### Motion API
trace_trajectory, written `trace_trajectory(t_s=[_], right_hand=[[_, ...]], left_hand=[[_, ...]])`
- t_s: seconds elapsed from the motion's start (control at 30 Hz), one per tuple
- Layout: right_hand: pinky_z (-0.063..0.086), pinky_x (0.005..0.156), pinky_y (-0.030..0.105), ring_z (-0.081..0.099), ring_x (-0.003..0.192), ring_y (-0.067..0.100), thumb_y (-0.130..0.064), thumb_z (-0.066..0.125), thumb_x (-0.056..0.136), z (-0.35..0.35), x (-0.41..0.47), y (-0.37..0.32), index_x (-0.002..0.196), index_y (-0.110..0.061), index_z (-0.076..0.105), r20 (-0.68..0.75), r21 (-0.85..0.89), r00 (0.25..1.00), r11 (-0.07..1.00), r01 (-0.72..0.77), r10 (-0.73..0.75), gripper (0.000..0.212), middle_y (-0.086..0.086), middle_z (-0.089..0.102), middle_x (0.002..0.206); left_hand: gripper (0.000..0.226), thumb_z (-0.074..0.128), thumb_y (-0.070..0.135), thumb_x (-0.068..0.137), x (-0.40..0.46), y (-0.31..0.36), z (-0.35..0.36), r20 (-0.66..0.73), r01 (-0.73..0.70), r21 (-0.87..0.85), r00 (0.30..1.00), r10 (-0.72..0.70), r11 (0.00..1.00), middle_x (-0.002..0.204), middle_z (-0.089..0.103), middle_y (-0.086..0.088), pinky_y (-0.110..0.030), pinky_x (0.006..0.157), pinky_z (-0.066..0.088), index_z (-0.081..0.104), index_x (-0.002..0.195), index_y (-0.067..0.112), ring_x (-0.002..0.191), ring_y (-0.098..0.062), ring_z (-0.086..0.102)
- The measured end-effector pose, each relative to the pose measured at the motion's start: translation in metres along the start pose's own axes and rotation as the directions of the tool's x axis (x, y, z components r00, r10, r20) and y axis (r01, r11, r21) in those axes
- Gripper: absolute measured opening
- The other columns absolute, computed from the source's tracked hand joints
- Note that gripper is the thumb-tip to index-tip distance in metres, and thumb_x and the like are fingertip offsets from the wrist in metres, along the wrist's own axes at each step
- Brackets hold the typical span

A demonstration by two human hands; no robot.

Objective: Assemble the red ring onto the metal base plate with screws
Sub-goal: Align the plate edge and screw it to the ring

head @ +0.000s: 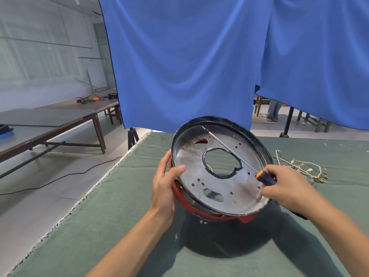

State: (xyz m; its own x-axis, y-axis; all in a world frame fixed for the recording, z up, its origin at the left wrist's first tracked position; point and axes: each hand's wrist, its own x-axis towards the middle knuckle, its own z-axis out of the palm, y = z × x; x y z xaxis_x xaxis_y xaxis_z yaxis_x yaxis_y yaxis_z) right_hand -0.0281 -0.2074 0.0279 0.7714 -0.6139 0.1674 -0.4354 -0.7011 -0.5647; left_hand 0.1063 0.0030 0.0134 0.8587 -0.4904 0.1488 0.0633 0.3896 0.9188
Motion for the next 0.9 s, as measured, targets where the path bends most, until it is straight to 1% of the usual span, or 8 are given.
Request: trace_trajectory(t_s=[0.17, 0.3, 0.47, 0.53, 0.67, 0.73, 0.8, 0.9], right_hand=[[0.04, 0.054, 0.031, 0.055, 0.058, 0.026, -0.005, 0.064, 0.067, -0.001, 0.0, 0.0, 0.071, -0.015, 0.058, 0.01, -0.024, 1.0, 0.999, 0.025, -0.025, 0.013, 0.007, 0.06, 0.065], [0.036, 0.053, 0.031, 0.048, 0.058, 0.021, -0.003, 0.062, 0.067, -0.003, 0.0, -0.002, 0.068, -0.017, 0.056, 0.006, -0.059, 0.998, 0.997, 0.056, -0.056, 0.016, 0.002, 0.057, 0.062], [0.035, 0.055, 0.032, 0.051, 0.064, 0.021, -0.004, 0.062, 0.068, -0.008, -0.001, -0.002, 0.074, -0.015, 0.058, -0.033, -0.112, 0.997, 0.992, 0.061, -0.065, 0.013, 0.002, 0.059, 0.068], [0.039, 0.058, 0.032, 0.052, 0.068, 0.018, -0.006, 0.063, 0.069, -0.008, -0.002, -0.003, 0.074, -0.021, 0.057, -0.027, -0.119, 0.996, 0.99, 0.077, -0.08, 0.017, -0.003, 0.059, 0.07], [0.045, 0.066, 0.035, 0.054, 0.074, 0.02, -0.005, 0.062, 0.07, -0.004, -0.004, -0.005, 0.076, -0.022, 0.055, 0.033, -0.106, 0.995, 0.989, 0.102, -0.099, 0.019, -0.005, 0.06, 0.076], [0.046, 0.068, 0.037, 0.054, 0.075, 0.019, -0.005, 0.063, 0.071, -0.004, -0.004, -0.005, 0.076, -0.022, 0.054, 0.019, -0.095, 0.994, 0.989, 0.113, -0.112, 0.019, -0.007, 0.059, 0.077], [0.045, 0.067, 0.036, 0.054, 0.075, 0.016, -0.005, 0.064, 0.072, -0.006, -0.004, -0.004, 0.074, -0.024, 0.054, -0.014, -0.095, 0.991, 0.987, 0.128, -0.13, 0.021, -0.011, 0.058, 0.076], [0.043, 0.065, 0.035, 0.054, 0.078, 0.016, -0.007, 0.066, 0.073, -0.009, -0.005, -0.005, 0.071, -0.028, 0.052, -0.047, -0.116, 0.99, 0.985, 0.13, -0.137, 0.025, -0.011, 0.057, 0.079]], left_hand=[[0.07, 0.052, 0.013, 0.064, 0.001, -0.004, -0.004, -0.018, 0.014, 0.013, 1.0, -0.014, 1.0, 0.122, 0.065, -0.012, -0.056, 0.101, 0.043, 0.051, 0.133, 0.022, 0.113, -0.034, 0.06], [0.078, 0.049, 0.008, 0.054, 0.004, -0.004, -0.006, -0.025, 0.014, 0.008, 1.0, -0.014, 1.0, 0.105, 0.059, -0.012, -0.048, 0.082, 0.04, 0.053, 0.128, 0.031, 0.092, -0.03, 0.053], [0.074, 0.049, 0.006, 0.05, 0.009, -0.004, -0.01, -0.009, 0.028, 0.084, 1.0, -0.027, 0.996, 0.096, 0.053, -0.014, -0.046, 0.078, 0.037, 0.052, 0.112, 0.045, 0.085, -0.029, 0.047], [0.067, 0.055, 0.01, 0.055, 0.009, -0.003, -0.011, -0.012, 0.039, 0.085, 0.999, -0.038, 0.996, 0.096, 0.058, -0.016, -0.046, 0.079, 0.042, 0.053, 0.112, 0.044, 0.084, -0.029, 0.054], [0.045, 0.076, 0.042, 0.07, 0.009, -0.001, -0.01, -0.083, 0.056, 0.104, 0.995, -0.048, 0.993, 0.098, 0.074, -0.002, -0.039, 0.084, 0.053, 0.054, 0.109, 0.04, 0.09, -0.02, 0.07], [0.042, 0.076, 0.029, 0.07, 0.011, 0.0, -0.01, -0.11, 0.085, 0.101, 0.991, -0.073, 0.991, 0.095, 0.073, -0.004, -0.037, 0.074, 0.053, 0.056, 0.104, 0.041, 0.083, -0.022, 0.068], [0.049, 0.063, 0.014, 0.059, 0.011, 0.001, -0.012, -0.103, 0.1, 0.085, 0.991, -0.091, 0.991, 0.091, 0.067, -0.01, -0.037, 0.067, 0.048, 0.057, 0.098, 0.044, 0.077, -0.025, 0.06], [0.063, 0.053, 0.007, 0.05, 0.011, 0.002, -0.013, -0.1, 0.077, 0.084, 0.993, -0.069, 0.993, 0.091, 0.056, -0.015, -0.038, 0.066, 0.043, 0.055, 0.103, 0.041, 0.076, -0.025, 0.052]])
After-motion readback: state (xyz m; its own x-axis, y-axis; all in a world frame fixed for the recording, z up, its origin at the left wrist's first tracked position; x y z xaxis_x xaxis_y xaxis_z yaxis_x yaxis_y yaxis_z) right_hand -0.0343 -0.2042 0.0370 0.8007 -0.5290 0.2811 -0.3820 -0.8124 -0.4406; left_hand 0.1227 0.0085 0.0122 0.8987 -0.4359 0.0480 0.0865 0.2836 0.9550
